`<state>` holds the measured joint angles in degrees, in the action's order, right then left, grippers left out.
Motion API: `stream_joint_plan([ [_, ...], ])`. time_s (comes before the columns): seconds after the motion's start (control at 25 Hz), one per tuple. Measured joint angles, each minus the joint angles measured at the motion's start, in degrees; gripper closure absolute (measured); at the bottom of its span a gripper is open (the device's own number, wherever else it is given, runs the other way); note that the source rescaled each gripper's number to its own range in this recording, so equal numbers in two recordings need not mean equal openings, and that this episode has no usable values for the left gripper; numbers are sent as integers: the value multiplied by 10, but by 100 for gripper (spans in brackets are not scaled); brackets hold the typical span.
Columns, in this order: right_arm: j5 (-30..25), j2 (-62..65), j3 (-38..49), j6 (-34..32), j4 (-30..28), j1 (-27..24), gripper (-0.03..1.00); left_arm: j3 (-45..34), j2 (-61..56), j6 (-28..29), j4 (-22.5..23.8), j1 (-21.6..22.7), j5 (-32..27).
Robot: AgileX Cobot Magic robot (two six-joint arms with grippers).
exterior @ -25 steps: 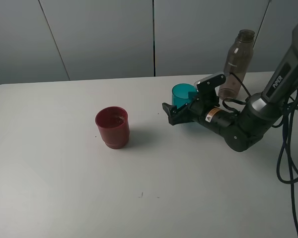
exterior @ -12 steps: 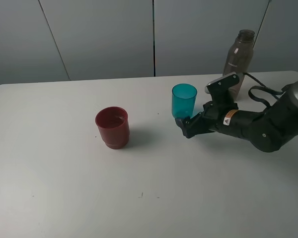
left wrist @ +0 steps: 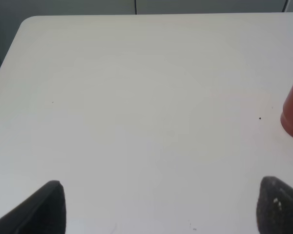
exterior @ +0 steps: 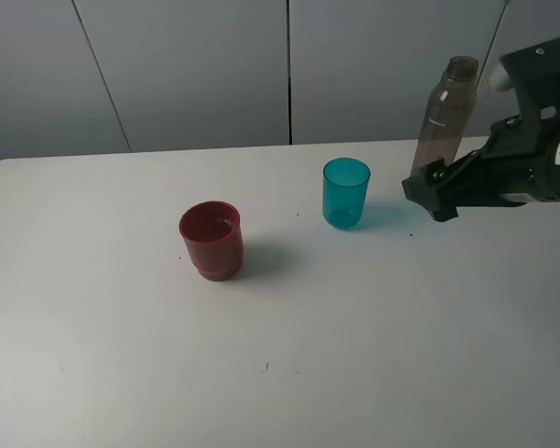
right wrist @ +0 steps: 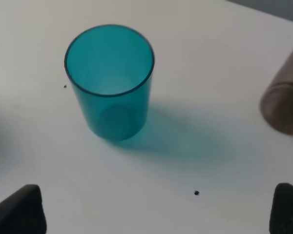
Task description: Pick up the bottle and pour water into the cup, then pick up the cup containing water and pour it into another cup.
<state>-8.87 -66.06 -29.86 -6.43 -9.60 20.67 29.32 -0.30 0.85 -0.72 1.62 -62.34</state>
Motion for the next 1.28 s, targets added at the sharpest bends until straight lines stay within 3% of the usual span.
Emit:
stream_joint_plan([
  [0.28,-283,294,-18,0,15,0,-3,0,0,0,0,0,0],
  [0.6,-514,463,-24,0,75,0,-3,0,0,0,0,0,0],
  [0.72,-543,509,-6,0,84,0,-3,0,0,0,0,0,0],
  [1.0,-535,642,2,0,88,0,-3,0,0,0,0,0,0],
  [1.28,-537,660,4,-1,71,-10,-3,0,0,0,1,0,0],
])
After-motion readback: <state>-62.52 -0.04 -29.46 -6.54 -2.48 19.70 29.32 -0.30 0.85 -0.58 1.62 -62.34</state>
